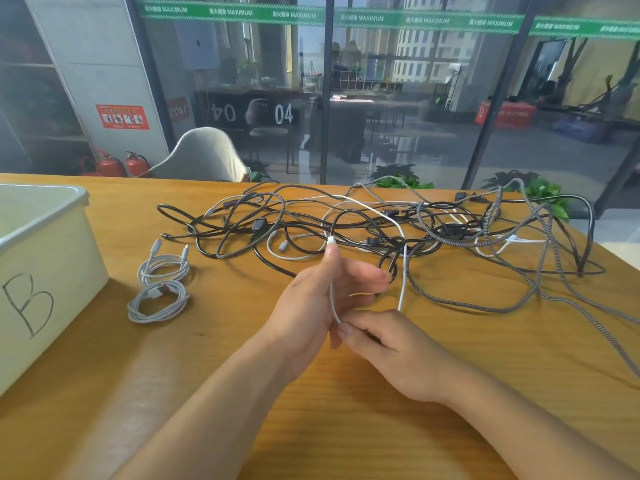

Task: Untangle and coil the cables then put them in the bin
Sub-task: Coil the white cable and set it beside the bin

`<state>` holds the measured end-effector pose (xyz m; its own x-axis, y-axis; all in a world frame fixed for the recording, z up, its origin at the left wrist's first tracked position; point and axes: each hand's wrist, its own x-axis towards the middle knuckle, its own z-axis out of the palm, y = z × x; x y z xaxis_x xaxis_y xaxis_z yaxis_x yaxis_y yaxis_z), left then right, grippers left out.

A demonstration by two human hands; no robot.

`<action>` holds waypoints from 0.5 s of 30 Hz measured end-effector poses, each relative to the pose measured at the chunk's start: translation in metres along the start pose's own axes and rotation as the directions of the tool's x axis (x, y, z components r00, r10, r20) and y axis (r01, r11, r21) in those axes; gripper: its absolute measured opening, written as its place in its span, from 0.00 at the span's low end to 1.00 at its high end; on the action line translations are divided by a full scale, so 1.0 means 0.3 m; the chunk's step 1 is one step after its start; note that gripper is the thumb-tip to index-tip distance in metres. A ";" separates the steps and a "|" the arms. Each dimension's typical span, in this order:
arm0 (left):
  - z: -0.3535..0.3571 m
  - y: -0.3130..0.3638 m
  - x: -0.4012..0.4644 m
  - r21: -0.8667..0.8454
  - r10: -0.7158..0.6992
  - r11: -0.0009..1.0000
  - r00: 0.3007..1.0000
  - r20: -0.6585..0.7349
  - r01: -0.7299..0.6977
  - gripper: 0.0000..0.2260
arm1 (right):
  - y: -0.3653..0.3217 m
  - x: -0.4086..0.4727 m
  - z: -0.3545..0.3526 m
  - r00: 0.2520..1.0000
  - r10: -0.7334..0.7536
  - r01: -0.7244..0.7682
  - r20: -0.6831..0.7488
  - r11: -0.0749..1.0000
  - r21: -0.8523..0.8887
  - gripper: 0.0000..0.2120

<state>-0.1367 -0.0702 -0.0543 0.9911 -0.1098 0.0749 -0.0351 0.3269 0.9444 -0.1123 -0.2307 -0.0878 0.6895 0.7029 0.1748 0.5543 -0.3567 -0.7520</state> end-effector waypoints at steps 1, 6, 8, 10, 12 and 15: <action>-0.001 0.006 0.000 -0.049 -0.002 0.999 1.000 -0.003 0.001 0.29 | 0.000 -0.001 -0.005 1.000 0.010 -0.010 0.001 1.000 0.012 0.14; 0.007 0.034 -0.001 -0.268 -0.006 0.963 1.000 0.012 0.009 0.29 | 0.023 -0.003 -0.058 0.998 0.070 -0.070 0.000 0.997 -0.041 0.18; 0.010 0.040 -0.002 -0.287 -0.005 0.958 1.000 0.012 0.008 0.29 | 0.027 -0.006 -0.094 0.997 0.070 -0.066 0.029 0.992 -0.109 0.19; 0.011 0.043 -0.005 -0.271 -0.011 0.963 1.000 0.011 0.014 0.27 | 0.040 -0.009 -0.136 0.994 0.106 -0.098 0.037 0.979 -0.178 0.17; 0.010 0.044 -0.009 -0.246 -0.021 0.969 0.999 0.025 0.027 0.27 | 0.067 -0.015 -0.180 0.986 0.168 -0.163 -0.003 0.952 -0.259 0.16; 0.008 0.050 -0.015 -0.164 -0.073 0.983 0.993 0.092 0.088 0.27 | 0.122 -0.025 -0.233 0.971 0.189 -0.233 -0.149 0.896 -0.379 0.19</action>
<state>-0.1419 -0.0671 -0.0395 0.9750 -0.2193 0.0345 0.0735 0.4653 0.8821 -0.0645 -0.2921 -0.0721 0.8436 0.5229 0.1219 0.5124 -0.7164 -0.4736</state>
